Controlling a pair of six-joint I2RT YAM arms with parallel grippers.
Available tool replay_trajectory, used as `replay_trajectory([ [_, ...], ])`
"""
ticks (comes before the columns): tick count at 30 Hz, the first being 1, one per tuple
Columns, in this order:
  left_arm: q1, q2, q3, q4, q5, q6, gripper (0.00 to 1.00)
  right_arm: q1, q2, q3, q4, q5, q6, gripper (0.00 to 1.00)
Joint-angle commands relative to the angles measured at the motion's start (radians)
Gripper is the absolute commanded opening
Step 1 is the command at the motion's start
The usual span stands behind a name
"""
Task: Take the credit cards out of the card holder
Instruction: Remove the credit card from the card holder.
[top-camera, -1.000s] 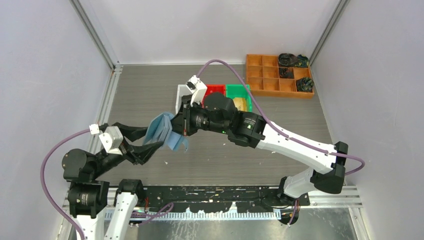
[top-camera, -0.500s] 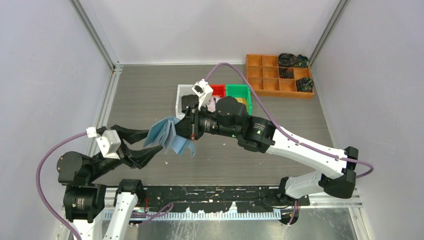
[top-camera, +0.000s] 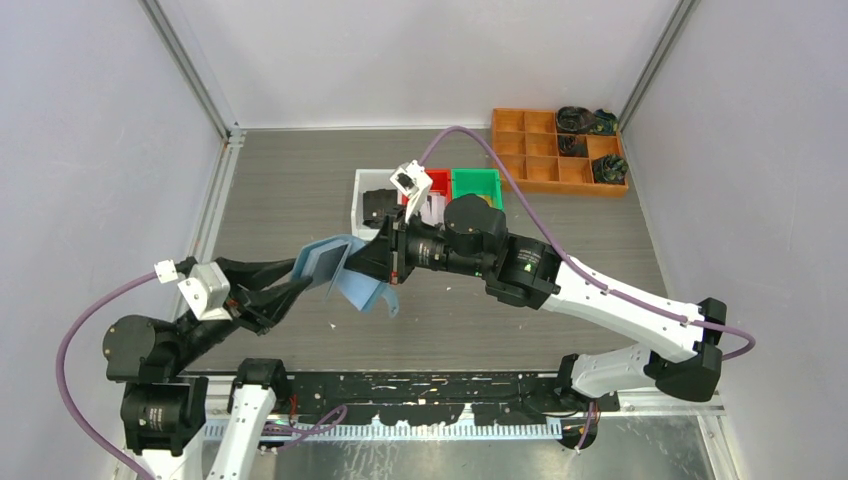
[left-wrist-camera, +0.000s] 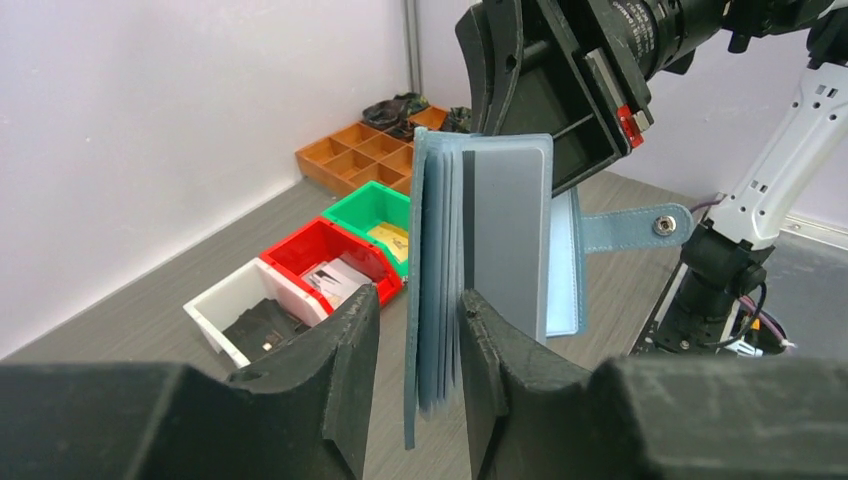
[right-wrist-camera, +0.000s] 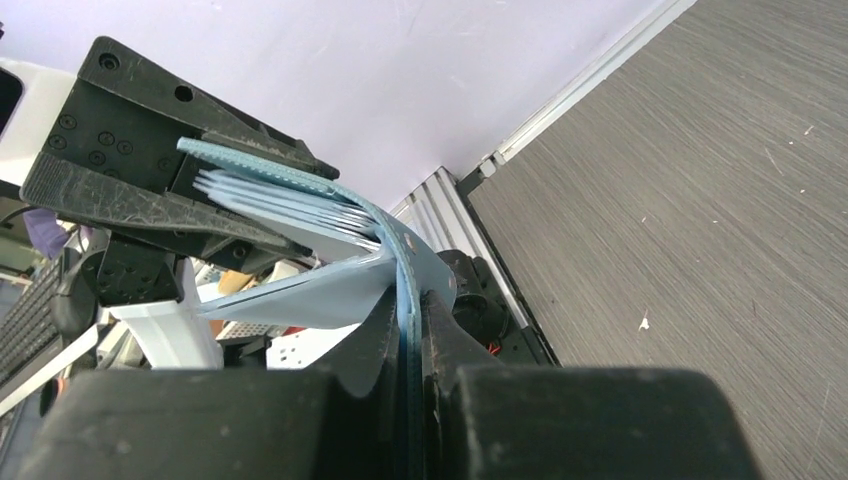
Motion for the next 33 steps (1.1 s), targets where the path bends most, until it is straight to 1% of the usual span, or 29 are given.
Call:
replay_trajectory([
  [1, 0.007, -0.003, 0.016, 0.057, -0.038, -0.020, 0.35, 0.014, -0.034, 0.028, 0.141, -0.121, -0.011, 0.01],
  [9, 0.007, 0.008, 0.005, 0.068, -0.017, -0.059, 0.33, 0.016, -0.033, 0.024, 0.197, -0.201, -0.005, 0.01],
  [12, 0.007, 0.012, 0.008, 0.077, 0.000, -0.097, 0.33, 0.016, -0.039, 0.014, 0.214, -0.219, -0.009, 0.01],
  [13, 0.007, 0.016, 0.013, 0.078, 0.019, -0.117, 0.35, 0.016, -0.041, 0.010, 0.220, -0.225, -0.009, 0.01],
  [17, 0.007, 0.053, 0.044, 0.083, 0.141, -0.224, 0.55, 0.015, -0.049, -0.008, 0.243, -0.244, -0.010, 0.01],
  [18, 0.007, 0.064, 0.051, 0.088, 0.163, -0.251, 0.59, 0.015, -0.050, -0.010, 0.242, -0.246, -0.011, 0.01],
  [19, 0.007, 0.073, 0.058, 0.093, 0.182, -0.268, 0.61, 0.016, -0.052, -0.012, 0.241, -0.247, -0.012, 0.01],
  [21, 0.007, 0.087, 0.069, 0.100, 0.202, -0.278, 0.61, 0.015, -0.056, -0.012, 0.237, -0.252, -0.016, 0.01],
  [23, 0.007, 0.092, 0.078, 0.103, 0.204, -0.274, 0.57, 0.016, -0.061, -0.014, 0.229, -0.254, -0.023, 0.01],
  [28, 0.007, 0.100, 0.090, 0.103, 0.216, -0.267, 0.25, 0.016, -0.081, -0.031, 0.229, -0.254, -0.039, 0.01],
  [29, 0.007, 0.100, 0.091, 0.102, 0.210, -0.265, 0.19, 0.016, -0.084, -0.034, 0.228, -0.252, -0.042, 0.06],
  [30, 0.007, 0.098, 0.090, 0.100, 0.198, -0.263, 0.14, 0.016, -0.088, -0.038, 0.224, -0.248, -0.048, 0.14],
  [32, 0.007, 0.095, 0.090, 0.100, 0.180, -0.259, 0.09, 0.015, -0.095, -0.041, 0.199, -0.224, -0.067, 0.40],
  [33, 0.007, 0.094, 0.090, 0.098, 0.175, -0.257, 0.07, 0.015, -0.102, -0.040, 0.188, -0.206, -0.080, 0.50],
])
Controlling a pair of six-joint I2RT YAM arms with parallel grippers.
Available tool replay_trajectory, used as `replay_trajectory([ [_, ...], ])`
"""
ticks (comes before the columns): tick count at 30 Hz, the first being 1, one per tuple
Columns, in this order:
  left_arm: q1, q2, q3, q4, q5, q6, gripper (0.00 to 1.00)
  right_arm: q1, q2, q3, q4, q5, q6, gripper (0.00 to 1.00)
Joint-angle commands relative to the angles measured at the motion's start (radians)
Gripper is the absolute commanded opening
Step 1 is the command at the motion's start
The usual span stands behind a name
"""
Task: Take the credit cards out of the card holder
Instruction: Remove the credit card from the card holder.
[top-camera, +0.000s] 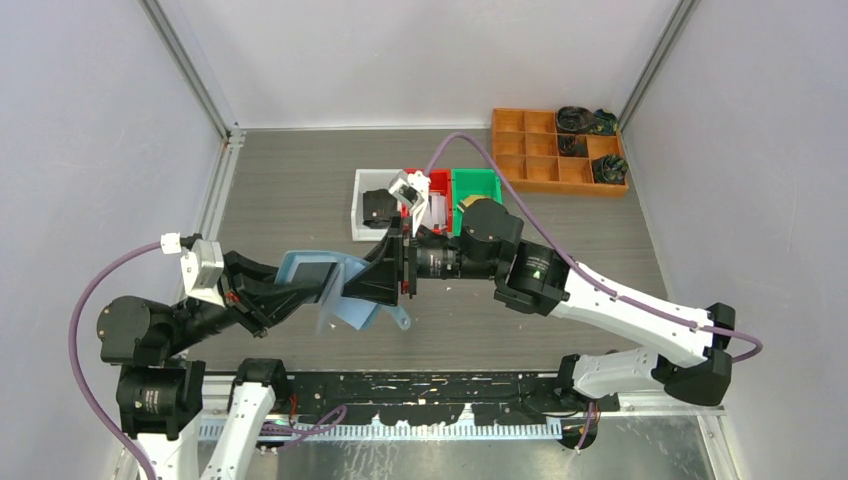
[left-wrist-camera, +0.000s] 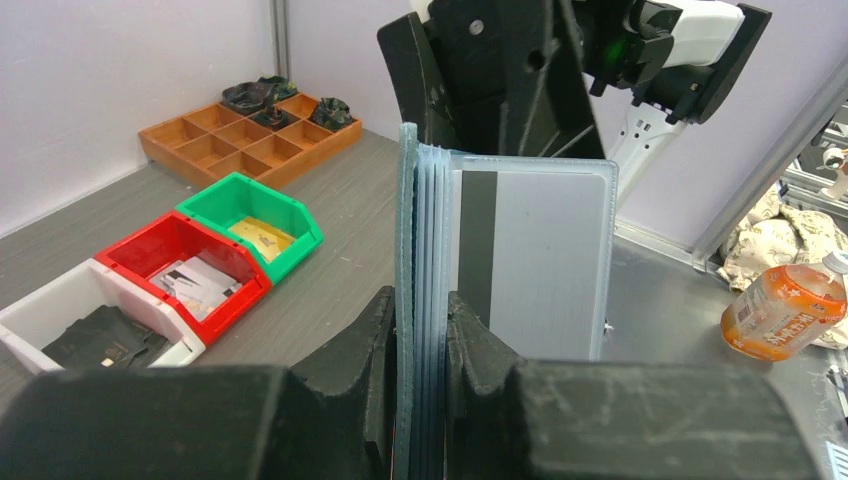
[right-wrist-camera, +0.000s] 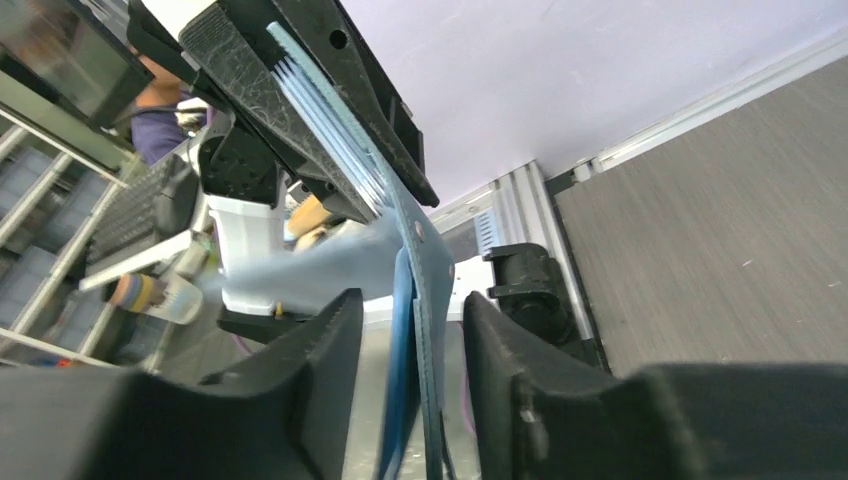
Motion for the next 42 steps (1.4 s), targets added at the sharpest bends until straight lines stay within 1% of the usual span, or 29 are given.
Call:
replay_trajectory([
  [1, 0.007, 0.006, 0.028, 0.044, -0.027, 0.007, 0.07, 0.006, -0.067, 0.009, 0.010, 0.052, -0.070, 0.58],
  [2, 0.007, 0.005, 0.027, 0.040, -0.031, 0.012, 0.07, 0.005, -0.078, 0.012, -0.030, 0.091, -0.096, 0.63],
  [4, 0.007, 0.002, 0.029, 0.021, -0.037, 0.032, 0.06, 0.005, -0.103, 0.030, -0.115, 0.184, -0.137, 0.72],
  [5, 0.007, -0.005, 0.019, 0.012, -0.044, 0.049, 0.05, -0.002, -0.134, 0.063, -0.195, 0.267, -0.162, 0.82],
  [6, 0.007, -0.009, 0.015, 0.011, -0.046, 0.055, 0.05, -0.005, -0.145, 0.070, -0.204, 0.279, -0.163, 0.84],
  [9, 0.007, -0.017, 0.005, 0.010, -0.042, 0.066, 0.05, -0.004, -0.143, 0.099, -0.187, 0.234, -0.155, 0.87],
  [15, 0.007, -0.020, -0.002, 0.006, -0.033, 0.069, 0.05, -0.005, -0.031, 0.191, -0.208, 0.017, -0.131, 0.89],
  [19, 0.007, -0.026, 0.002, -0.015, -0.032, 0.079, 0.05, -0.006, 0.026, 0.236, -0.252, -0.039, -0.155, 0.88],
  [22, 0.007, -0.024, 0.011, -0.017, -0.009, 0.063, 0.04, -0.005, 0.051, 0.254, -0.278, -0.053, -0.178, 0.77],
  [24, 0.007, -0.017, 0.015, -0.012, 0.013, 0.030, 0.04, -0.005, 0.061, 0.257, -0.284, -0.072, -0.185, 0.68],
  [27, 0.007, 0.001, 0.011, 0.005, 0.043, -0.053, 0.06, -0.005, 0.069, 0.262, -0.273, -0.117, -0.170, 0.46],
  [30, 0.007, 0.025, -0.001, 0.020, 0.052, -0.176, 0.11, -0.005, 0.072, 0.262, -0.251, -0.180, -0.144, 0.25],
  [31, 0.007, 0.032, -0.008, 0.029, 0.061, -0.200, 0.12, -0.006, 0.072, 0.262, -0.250, -0.192, -0.139, 0.18],
  [33, 0.007, 0.043, -0.027, 0.062, 0.065, -0.276, 0.16, -0.006, 0.068, 0.260, -0.253, -0.207, -0.129, 0.08],
  [34, 0.007, 0.048, -0.035, 0.081, 0.066, -0.317, 0.19, -0.005, 0.065, 0.254, -0.254, -0.210, -0.126, 0.05],
  [35, 0.007, 0.051, -0.044, 0.094, 0.066, -0.345, 0.24, -0.005, 0.059, 0.249, -0.254, -0.213, -0.124, 0.04],
  [36, 0.007, 0.057, -0.052, 0.113, 0.072, -0.380, 0.32, -0.004, 0.055, 0.242, -0.251, -0.216, -0.121, 0.03],
  [38, 0.007, 0.070, -0.072, 0.167, 0.095, -0.457, 0.51, -0.005, 0.047, 0.233, -0.250, -0.217, -0.118, 0.01],
  [39, 0.007, 0.076, -0.080, 0.188, 0.104, -0.493, 0.54, -0.006, 0.043, 0.230, -0.253, -0.216, -0.115, 0.01],
  [42, 0.007, 0.100, -0.084, 0.215, 0.126, -0.550, 0.55, -0.005, 0.041, 0.229, -0.269, -0.217, -0.111, 0.01],
])
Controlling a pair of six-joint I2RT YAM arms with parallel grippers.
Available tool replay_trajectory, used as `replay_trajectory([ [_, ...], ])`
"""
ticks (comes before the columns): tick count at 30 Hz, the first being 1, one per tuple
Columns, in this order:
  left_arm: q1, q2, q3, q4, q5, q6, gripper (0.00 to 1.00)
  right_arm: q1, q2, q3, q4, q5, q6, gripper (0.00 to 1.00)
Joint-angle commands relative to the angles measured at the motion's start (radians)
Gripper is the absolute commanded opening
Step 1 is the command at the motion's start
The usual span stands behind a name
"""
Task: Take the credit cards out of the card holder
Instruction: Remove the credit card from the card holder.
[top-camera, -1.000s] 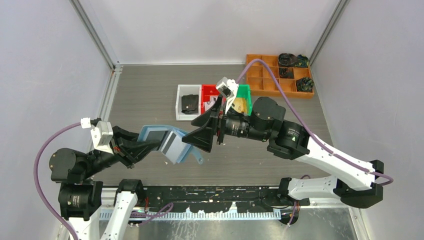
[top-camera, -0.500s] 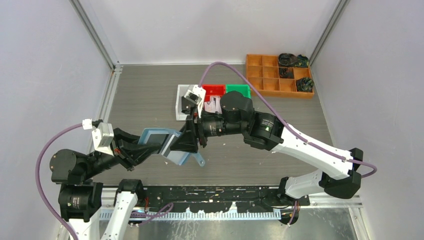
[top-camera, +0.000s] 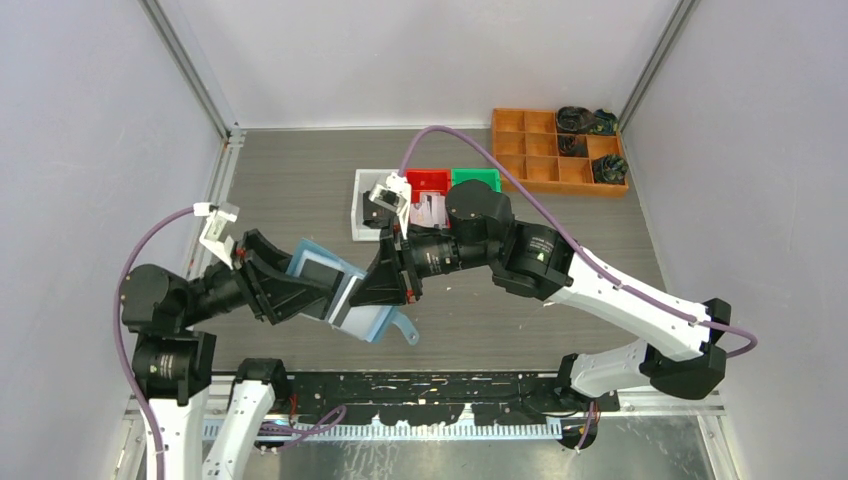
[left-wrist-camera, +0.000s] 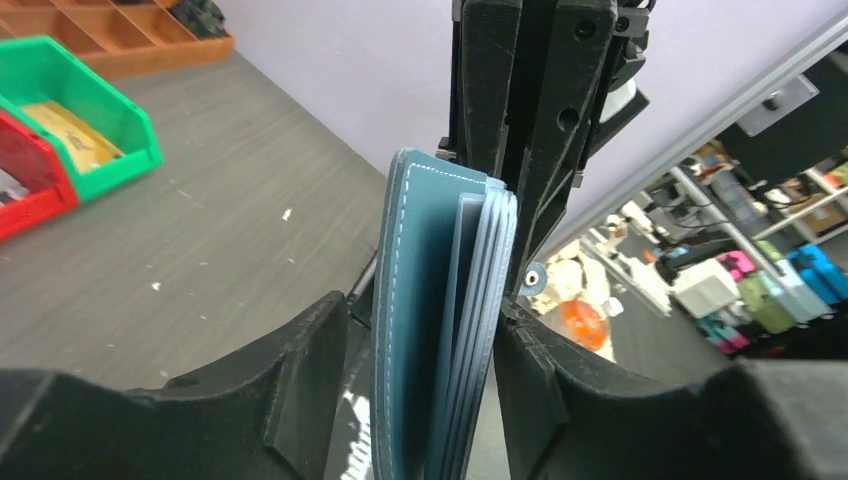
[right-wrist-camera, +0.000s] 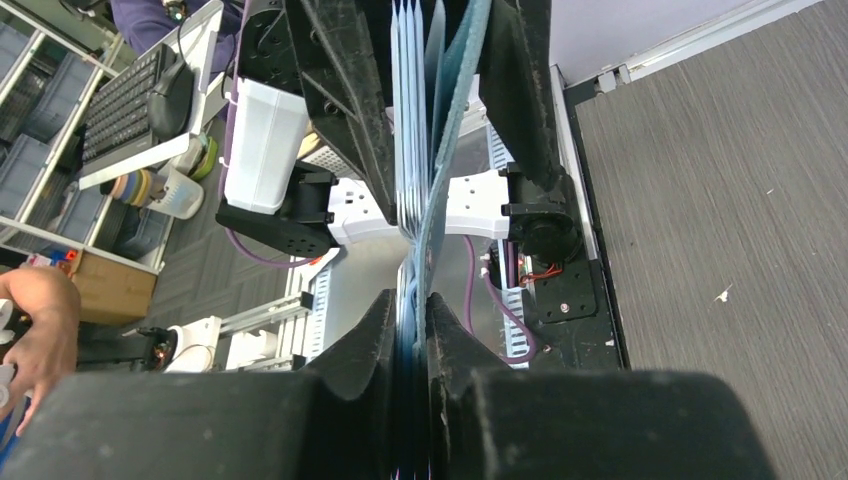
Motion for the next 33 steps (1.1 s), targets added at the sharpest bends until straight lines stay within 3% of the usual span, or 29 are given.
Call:
replay_trajectory([
  [1, 0.003, 0.044, -0.005, 0.133, 0.047, -0.160, 0.54, 0.012, -0.036, 0.018, 0.061, -0.051, 0.023, 0.01],
  [9, 0.003, 0.074, -0.005, 0.251, 0.099, -0.290, 0.37, 0.012, -0.050, 0.004, 0.046, -0.060, 0.013, 0.01],
  [15, 0.003, 0.080, -0.005, 0.259, 0.121, -0.316, 0.47, 0.007, -0.053, 0.010, 0.025, -0.060, 0.014, 0.01],
  [20, 0.003, 0.085, 0.005, 0.263, 0.122, -0.316, 0.48, 0.002, -0.052, 0.021, 0.007, -0.060, 0.017, 0.01],
  [27, 0.003, 0.109, 0.030, 0.270, 0.147, -0.299, 0.26, -0.007, -0.056, 0.012, -0.006, -0.070, 0.014, 0.01],
  [33, 0.003, 0.087, 0.027, 0.183, 0.119, -0.210, 0.11, -0.008, -0.054, 0.001, 0.031, -0.089, 0.029, 0.01],
])
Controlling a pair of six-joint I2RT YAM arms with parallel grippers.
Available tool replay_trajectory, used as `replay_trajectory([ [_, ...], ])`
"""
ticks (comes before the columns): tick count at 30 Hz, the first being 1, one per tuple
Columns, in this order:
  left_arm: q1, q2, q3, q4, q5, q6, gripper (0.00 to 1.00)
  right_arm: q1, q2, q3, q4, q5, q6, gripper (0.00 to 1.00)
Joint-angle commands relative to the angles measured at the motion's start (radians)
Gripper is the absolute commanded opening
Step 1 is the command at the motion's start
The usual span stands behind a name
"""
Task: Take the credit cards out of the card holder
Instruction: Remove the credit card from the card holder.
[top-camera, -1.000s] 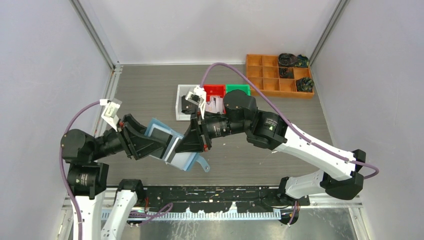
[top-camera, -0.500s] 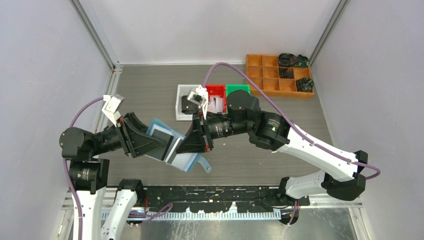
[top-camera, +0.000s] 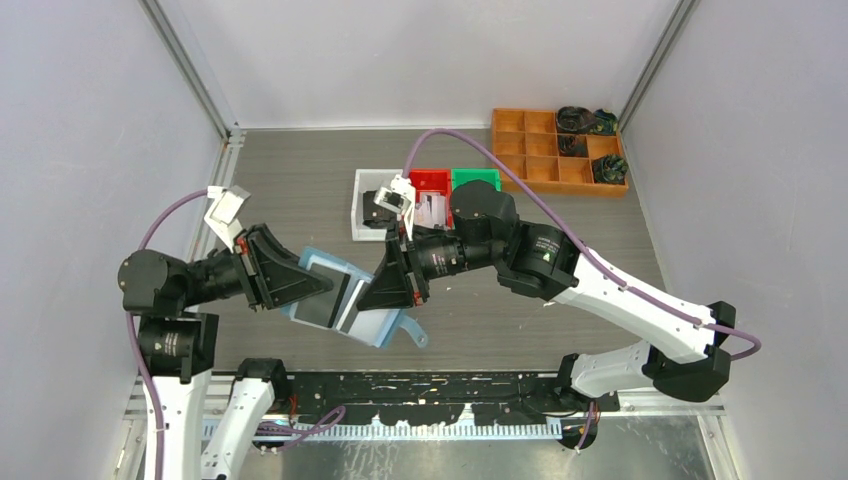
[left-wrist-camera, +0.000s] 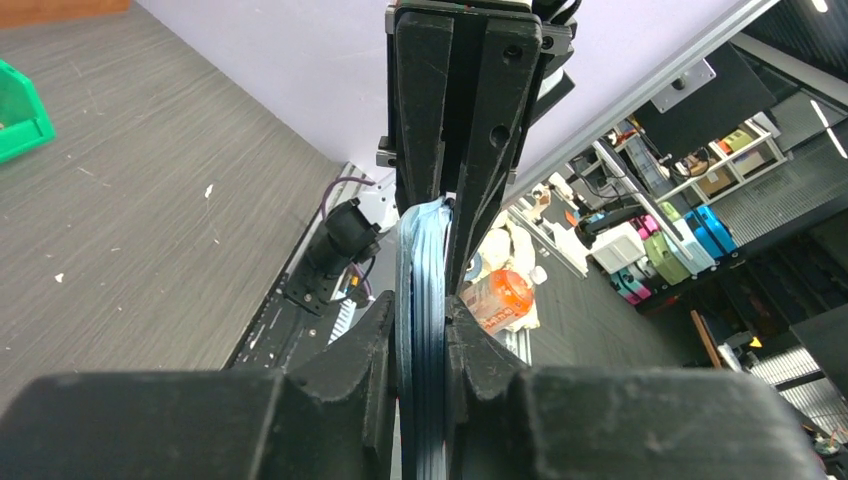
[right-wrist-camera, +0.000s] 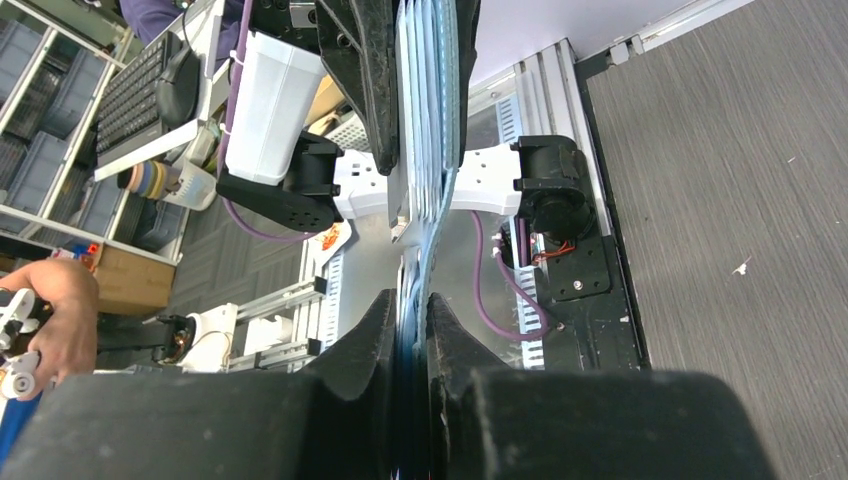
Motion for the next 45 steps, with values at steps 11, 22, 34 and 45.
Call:
replay_trajectory([
  [11, 0.003, -0.030, 0.000, -0.051, -0.011, 0.021, 0.44, -0.003, 0.015, 0.051, 0.101, -0.075, 0.012, 0.01],
  [22, 0.003, -0.029, 0.006, -0.118, 0.028, 0.049, 0.40, -0.038, 0.002, 0.049, 0.114, -0.050, 0.028, 0.01],
  [34, 0.003, -0.007, 0.049, -0.142, -0.063, 0.134, 0.05, -0.055, 0.021, 0.026, 0.173, -0.050, 0.057, 0.23],
  [45, 0.003, -0.032, 0.043, -0.330, -0.317, 0.331, 0.00, -0.221, -0.119, -0.021, 0.206, 0.352, 0.172, 0.57],
])
